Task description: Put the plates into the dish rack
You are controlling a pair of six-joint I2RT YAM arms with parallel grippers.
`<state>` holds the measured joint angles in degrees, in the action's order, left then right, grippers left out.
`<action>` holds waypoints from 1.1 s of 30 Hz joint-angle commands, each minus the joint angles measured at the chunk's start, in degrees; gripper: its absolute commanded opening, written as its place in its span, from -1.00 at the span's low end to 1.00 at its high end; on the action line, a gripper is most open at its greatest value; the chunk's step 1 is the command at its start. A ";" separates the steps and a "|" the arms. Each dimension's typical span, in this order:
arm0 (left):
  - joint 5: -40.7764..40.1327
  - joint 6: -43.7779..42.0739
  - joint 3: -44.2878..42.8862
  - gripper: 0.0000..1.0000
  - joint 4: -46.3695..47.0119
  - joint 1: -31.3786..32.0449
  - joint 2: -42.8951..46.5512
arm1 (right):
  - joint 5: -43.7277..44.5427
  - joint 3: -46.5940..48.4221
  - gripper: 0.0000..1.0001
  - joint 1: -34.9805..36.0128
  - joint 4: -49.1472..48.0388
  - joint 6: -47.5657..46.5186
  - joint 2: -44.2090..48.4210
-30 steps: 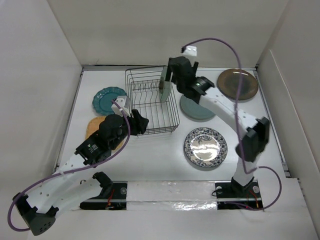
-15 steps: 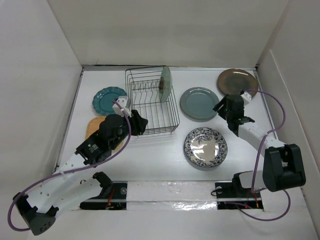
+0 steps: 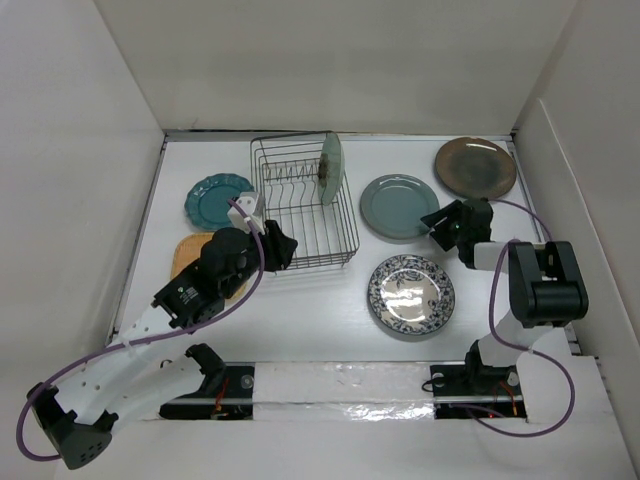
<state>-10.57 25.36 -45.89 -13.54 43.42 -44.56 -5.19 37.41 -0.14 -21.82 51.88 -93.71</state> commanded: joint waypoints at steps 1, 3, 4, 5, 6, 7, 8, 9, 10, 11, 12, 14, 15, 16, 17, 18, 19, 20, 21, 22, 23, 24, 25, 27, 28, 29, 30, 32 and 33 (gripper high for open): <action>0.20 -0.84 -1.40 -0.22 1.94 0.26 0.26 | -4.83 -0.67 0.23 -0.47 -9.20 5.42 -1.82; 0.20 -0.84 -1.40 -0.22 1.85 0.26 0.26 | -5.35 -0.76 0.21 -0.47 -10.78 6.91 -3.57; 0.20 -0.76 -1.40 -0.22 1.85 0.26 0.26 | -5.88 -0.76 0.21 -0.47 -11.31 7.36 -4.11; 0.20 -0.84 -1.31 -0.22 1.94 0.26 0.17 | -5.80 -1.37 0.21 -0.47 -12.79 8.14 -4.28; 0.20 -0.84 -1.40 -0.22 1.94 0.26 0.17 | -5.53 -1.63 0.20 -0.47 -13.24 9.54 -4.29; 0.20 -0.84 -1.31 -0.22 2.03 0.26 0.17 | -5.27 -1.72 0.18 -0.47 -13.51 10.17 -4.37; 0.20 -0.84 -1.40 -0.22 1.94 0.26 0.17 | -5.09 -1.81 0.16 -0.47 -13.86 10.70 -4.37; 0.28 -0.84 -1.48 -0.22 2.11 0.26 0.17 | -4.92 -2.07 0.13 -0.47 -13.86 11.57 -4.37; 0.20 -0.84 -1.40 -0.22 2.03 0.26 0.26 | -4.74 -2.16 0.08 -0.47 -13.86 12.01 -4.37; 0.20 -0.76 -1.48 -0.22 2.11 0.26 0.35 | -4.74 -2.16 0.04 -0.47 -13.77 12.45 -4.46; 0.20 -0.84 -1.40 -0.21 2.20 0.26 0.43 | -4.74 -1.90 -0.01 -0.47 -13.60 12.89 -4.46; 0.20 -0.76 -1.40 -0.21 2.20 0.26 0.61 | -5.18 -0.94 -0.09 -0.47 -11.59 12.46 -4.72; 0.20 -0.84 -1.31 -0.21 2.12 0.26 0.70 | -5.27 -0.32 -0.09 -0.47 -10.70 11.68 -4.90; 0.20 -0.84 -1.40 -0.21 2.20 0.26 0.78 | -5.35 0.29 -0.11 -0.47 -9.83 11.67 -4.99; 0.20 -0.84 -1.31 -0.21 2.20 0.26 0.87 | -5.44 0.47 -0.11 -0.47 -9.56 11.75 -5.16; 0.20 -0.84 -1.40 -0.21 2.29 0.26 0.79 | -5.44 0.65 -0.11 -0.47 -9.47 11.23 -5.08; 0.11 -0.84 -1.40 -0.21 2.20 0.26 0.96 | -5.70 1.43 -0.12 -0.47 -8.33 10.71 -5.16; -0.07 -0.84 -1.40 -0.21 2.12 0.26 1.05 | -6.06 1.96 -0.17 -0.47 -7.45 10.35 -5.34; -0.33 -0.84 -1.40 -0.20 2.03 0.26 1.14 | -6.49 2.58 -0.27 -1.17 -6.75 10.09 -5.86; -0.59 -0.84 -1.40 -0.20 2.03 0.26 1.31 | -7.19 2.93 -0.36 -1.18 -6.31 10.09 -6.04; -0.77 -0.84 -1.40 -0.20 1.94 0.26 1.40 | -7.29 2.59 -0.50 -1.18 -6.91 10.35 -6.13; -0.86 -0.84 -1.40 -0.20 1.85 0.26 1.49 | -7.29 2.06 -0.55 -1.18 -7.61 11.22 -6.05; -0.86 -0.76 -1.48 -0.20 1.85 0.26 1.66 | -7.29 1.62 -0.57 -1.18 -8.32 11.40 -5.96; -0.86 -0.84 -1.40 -0.20 1.85 0.26 1.84 | -7.20 1.26 -0.72 -1.18 -9.02 11.40 -5.87; -0.94 -0.84 -1.22 -0.20 1.94 0.26 2.01 | -7.20 1.00 -0.82 -1.70 -9.37 11.58 -5.78; -0.86 -0.76 -1.31 -0.20 1.85 0.26 2.10 | -7.11 0.57 -0.96 -1.70 -11.12 11.67 -5.78; -0.86 -0.84 -1.22 -0.20 1.85 0.26 2.19 | -6.94 -0.92 -1.00 -1.70 -12.35 12.02 -5.61; -0.95 -0.84 -1.13 -0.20 1.85 0.26 2.45 | -5.36 -3.47 -1.00 -1.70 -16.99 12.63 -3.68; -1.03 -0.84 -1.05 -0.20 1.94 0.26 2.46 | -4.83 -5.66 -1.00 -1.70 -18.33 12.72 -2.63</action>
<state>-10.83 25.32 -45.89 -13.52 43.42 -43.13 -11.70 35.44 -1.48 -32.42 63.88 -99.48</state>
